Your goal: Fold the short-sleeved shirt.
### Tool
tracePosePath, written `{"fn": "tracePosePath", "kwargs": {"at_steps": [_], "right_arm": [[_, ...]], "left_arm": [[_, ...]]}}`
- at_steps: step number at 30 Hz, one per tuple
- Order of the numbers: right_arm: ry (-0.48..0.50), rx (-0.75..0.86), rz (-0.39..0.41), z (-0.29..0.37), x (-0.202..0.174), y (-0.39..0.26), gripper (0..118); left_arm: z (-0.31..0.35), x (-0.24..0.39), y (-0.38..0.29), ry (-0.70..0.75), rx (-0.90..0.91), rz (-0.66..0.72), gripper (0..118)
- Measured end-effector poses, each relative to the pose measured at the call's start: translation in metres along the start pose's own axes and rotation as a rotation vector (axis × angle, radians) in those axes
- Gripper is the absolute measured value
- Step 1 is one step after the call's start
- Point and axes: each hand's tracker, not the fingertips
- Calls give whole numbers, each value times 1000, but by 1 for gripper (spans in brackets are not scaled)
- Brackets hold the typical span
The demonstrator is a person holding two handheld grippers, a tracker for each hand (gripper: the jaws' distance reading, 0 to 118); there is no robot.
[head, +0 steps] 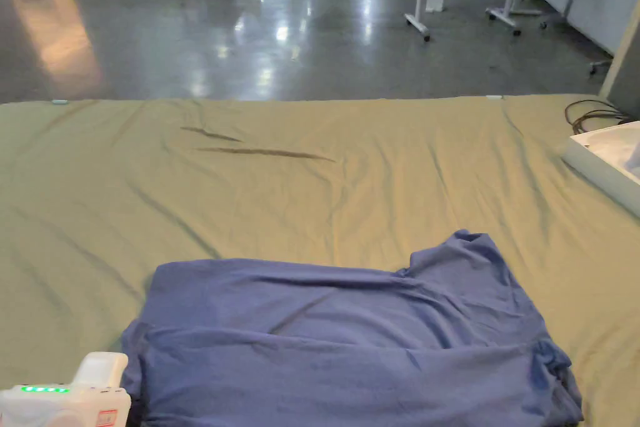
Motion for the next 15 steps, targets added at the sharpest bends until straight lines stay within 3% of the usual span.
{"fn": "tracePosePath", "kwargs": {"at_steps": [3,5,9,11,12,14,15], "right_arm": [[87,-74,-165,-40,16,8,98],[33,-122,-229,-74,35,7,98],[-210,-179,-230,-124,46,2,93],[-181,-220,-195,-133,42,-1,93],[-206,-188,-107,-131,30,-1,89],[-169,-107,-13,-121,19,-1,43],[-261,-111,55,-121,13,-1,25]], "left_arm": [[-1,-3,4,-1,-13,4,5],[-1,-4,4,-4,-20,6,5],[1,1,1,-5,-12,4,5],[1,2,-1,0,-3,3,5],[1,1,-1,0,1,0,5],[1,0,-1,-8,2,4,5],[1,0,-1,-11,4,12,5]]}}
